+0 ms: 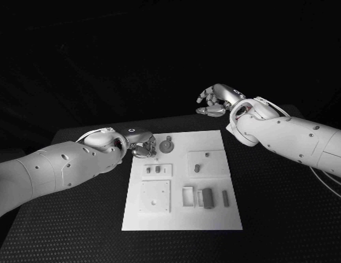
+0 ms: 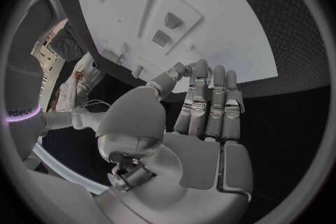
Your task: Assemble the parts on the task board
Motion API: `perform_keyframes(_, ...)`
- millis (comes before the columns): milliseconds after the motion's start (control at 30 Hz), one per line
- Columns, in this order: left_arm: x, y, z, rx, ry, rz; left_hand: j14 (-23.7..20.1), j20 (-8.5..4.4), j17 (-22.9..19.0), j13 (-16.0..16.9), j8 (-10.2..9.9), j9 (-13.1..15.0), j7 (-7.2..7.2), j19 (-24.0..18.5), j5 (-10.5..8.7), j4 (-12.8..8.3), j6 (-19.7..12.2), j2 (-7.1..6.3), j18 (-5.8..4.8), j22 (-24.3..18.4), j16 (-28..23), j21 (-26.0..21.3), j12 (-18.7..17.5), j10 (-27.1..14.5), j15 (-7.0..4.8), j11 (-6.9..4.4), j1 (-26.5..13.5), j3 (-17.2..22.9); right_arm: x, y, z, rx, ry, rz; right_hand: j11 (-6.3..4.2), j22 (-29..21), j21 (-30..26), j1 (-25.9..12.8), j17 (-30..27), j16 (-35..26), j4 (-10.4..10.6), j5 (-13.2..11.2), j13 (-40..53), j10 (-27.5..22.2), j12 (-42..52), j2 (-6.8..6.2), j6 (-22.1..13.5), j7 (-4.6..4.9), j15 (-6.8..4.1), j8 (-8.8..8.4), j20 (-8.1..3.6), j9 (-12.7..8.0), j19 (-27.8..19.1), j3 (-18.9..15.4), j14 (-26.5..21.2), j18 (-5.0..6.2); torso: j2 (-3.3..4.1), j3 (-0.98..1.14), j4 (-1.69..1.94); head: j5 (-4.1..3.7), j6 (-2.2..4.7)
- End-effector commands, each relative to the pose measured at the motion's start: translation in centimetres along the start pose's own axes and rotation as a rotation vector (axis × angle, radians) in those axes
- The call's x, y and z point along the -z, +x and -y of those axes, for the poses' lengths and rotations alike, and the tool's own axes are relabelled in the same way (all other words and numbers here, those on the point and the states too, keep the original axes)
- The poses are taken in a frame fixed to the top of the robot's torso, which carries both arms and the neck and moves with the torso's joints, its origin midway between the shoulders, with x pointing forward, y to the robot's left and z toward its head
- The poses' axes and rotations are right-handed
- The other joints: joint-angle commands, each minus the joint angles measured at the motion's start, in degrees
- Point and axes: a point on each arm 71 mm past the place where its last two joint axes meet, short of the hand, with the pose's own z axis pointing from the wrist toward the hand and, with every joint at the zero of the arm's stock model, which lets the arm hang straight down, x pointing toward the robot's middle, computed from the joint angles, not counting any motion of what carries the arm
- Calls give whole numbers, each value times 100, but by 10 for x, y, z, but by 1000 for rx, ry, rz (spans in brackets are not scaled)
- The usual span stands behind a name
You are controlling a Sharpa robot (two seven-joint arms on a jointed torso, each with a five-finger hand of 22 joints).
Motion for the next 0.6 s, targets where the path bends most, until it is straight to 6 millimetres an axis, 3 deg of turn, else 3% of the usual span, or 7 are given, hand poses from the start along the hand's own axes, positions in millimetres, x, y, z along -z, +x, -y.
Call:
perform_keyframes(33,-2,4,4,-38,25,-64,34,20,1,3,3,97,-93,11,18,0,121,23,-86,9,-35,-14,-22,21,21,17,70,40,0,1,-2,-3,-12,-12,31,5,-19,-23,3,-29,-10,4,8,-6,-14,45,-172,131,47,-21,17,-7,-38,-36,2,37,0,1,-1,-1,-10)
perform_keyframes(600,-1,6,-1,-52,-10,-91,30,30,-4,3,-13,99,-87,-5,22,5,103,63,-86,8,-69,-25,-49,11,29,26,85,58,0,1,-1,-4,-11,-21,33,7,-21,-37,3,-29,-3,4,7,-10,-13,49,-178,134,50,-22,20,-13,-41,-45,-1,37,0,-2,2,-3,-28)
